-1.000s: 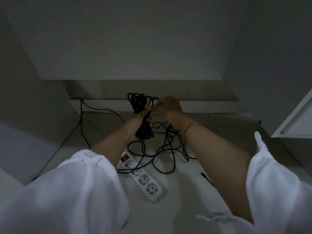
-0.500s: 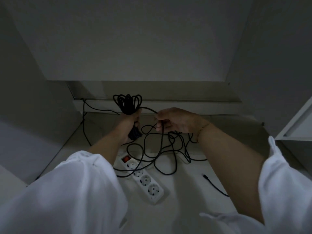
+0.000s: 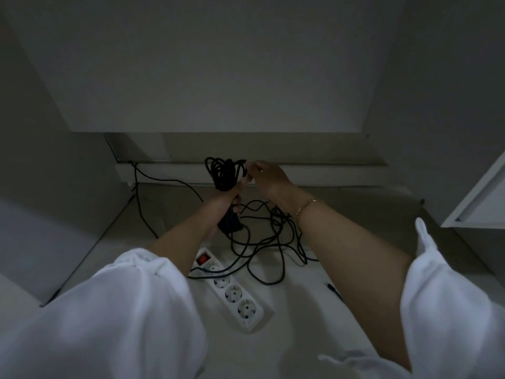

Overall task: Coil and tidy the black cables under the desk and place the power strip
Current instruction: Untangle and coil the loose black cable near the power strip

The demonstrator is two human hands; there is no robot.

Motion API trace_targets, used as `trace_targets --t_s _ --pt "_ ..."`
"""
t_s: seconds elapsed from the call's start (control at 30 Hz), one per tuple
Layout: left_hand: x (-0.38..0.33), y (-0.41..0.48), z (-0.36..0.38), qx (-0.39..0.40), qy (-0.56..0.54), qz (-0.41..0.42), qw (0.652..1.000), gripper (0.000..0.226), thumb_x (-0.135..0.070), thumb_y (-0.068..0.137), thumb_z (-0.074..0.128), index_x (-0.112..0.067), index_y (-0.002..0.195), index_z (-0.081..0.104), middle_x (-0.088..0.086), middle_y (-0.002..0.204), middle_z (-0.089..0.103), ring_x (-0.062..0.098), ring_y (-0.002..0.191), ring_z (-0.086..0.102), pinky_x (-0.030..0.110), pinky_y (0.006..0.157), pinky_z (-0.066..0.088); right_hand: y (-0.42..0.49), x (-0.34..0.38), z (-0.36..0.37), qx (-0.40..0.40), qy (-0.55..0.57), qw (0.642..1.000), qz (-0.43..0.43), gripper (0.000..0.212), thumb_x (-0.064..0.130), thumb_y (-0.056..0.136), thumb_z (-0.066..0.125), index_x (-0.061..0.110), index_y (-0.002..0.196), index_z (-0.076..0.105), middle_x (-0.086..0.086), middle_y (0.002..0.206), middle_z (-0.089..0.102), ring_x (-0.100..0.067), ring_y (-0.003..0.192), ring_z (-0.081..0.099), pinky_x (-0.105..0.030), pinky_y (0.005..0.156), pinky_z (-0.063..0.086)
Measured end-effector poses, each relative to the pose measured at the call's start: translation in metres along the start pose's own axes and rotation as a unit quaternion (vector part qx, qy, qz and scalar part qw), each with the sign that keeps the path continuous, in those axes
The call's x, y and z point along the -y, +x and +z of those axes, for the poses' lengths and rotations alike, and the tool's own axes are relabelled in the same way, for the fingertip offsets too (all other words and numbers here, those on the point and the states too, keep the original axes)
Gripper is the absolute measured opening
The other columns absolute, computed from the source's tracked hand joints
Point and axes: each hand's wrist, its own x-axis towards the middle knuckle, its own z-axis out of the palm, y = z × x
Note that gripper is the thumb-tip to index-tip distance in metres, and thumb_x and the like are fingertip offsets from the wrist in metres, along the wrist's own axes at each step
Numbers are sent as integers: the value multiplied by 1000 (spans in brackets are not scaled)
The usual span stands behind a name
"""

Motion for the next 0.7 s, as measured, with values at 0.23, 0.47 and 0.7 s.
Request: trace_targets --t_s 0.23,0.47,0.7 --pt "-10 -1 5 -64 -16 20 998 22 -22 91 60 -13 71 56 1 56 52 9 45 47 17 43 42 3 16 20 -8 129 989 77 41 32 103 24 6 132 35 -1 76 42 -12 63 41 -21 50 30" --pt "-5 2 -7 -26 -7 33 999 19 -23 83 70 -14 74 56 -4 56 50 6 45 45 24 52 40 -3 13 6 30 258 963 73 20 22 99 42 12 82 44 -2 73 46 -10 55 41 -18 43 38" --pt "-8 0 -7 -19 7 38 999 18 -19 80 73 -14 76 57 -6 56 50 8 50 44 24 55 39 5 3 11 -44 237 970 39 28 16 89 62 15 65 48 3 71 53 -8 61 48 -17 60 44"
